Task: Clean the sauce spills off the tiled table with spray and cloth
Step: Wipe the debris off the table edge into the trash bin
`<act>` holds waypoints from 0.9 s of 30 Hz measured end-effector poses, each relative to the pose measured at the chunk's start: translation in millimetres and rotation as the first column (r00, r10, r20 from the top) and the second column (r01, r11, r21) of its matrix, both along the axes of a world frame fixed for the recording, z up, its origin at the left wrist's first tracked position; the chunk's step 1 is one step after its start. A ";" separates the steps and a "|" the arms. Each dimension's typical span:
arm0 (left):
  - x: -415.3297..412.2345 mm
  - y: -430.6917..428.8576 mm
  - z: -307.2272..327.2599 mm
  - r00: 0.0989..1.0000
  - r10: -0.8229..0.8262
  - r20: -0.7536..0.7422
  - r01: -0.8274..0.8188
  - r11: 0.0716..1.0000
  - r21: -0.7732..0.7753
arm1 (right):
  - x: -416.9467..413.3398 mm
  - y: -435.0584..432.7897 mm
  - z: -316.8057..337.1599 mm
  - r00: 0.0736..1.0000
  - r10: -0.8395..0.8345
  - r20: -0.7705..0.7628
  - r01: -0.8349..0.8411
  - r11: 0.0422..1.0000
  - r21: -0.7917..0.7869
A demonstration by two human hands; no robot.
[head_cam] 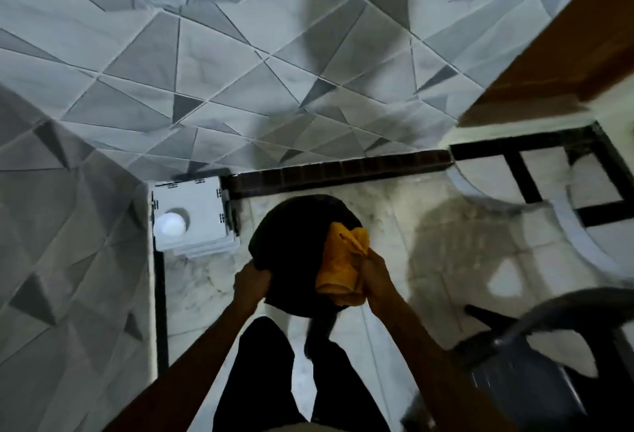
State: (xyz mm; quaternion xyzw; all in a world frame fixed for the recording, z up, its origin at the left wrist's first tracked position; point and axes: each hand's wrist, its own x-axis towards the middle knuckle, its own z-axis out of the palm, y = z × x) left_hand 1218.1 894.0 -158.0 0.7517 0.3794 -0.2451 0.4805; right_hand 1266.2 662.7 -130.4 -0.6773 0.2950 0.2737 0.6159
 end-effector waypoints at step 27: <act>251.0 172.1 -568.9 0.913 0.378 -0.156 -0.399 0.908 -0.131 | 254.4 190.0 -496.4 0.966 -0.026 -0.257 0.006 0.997 -0.078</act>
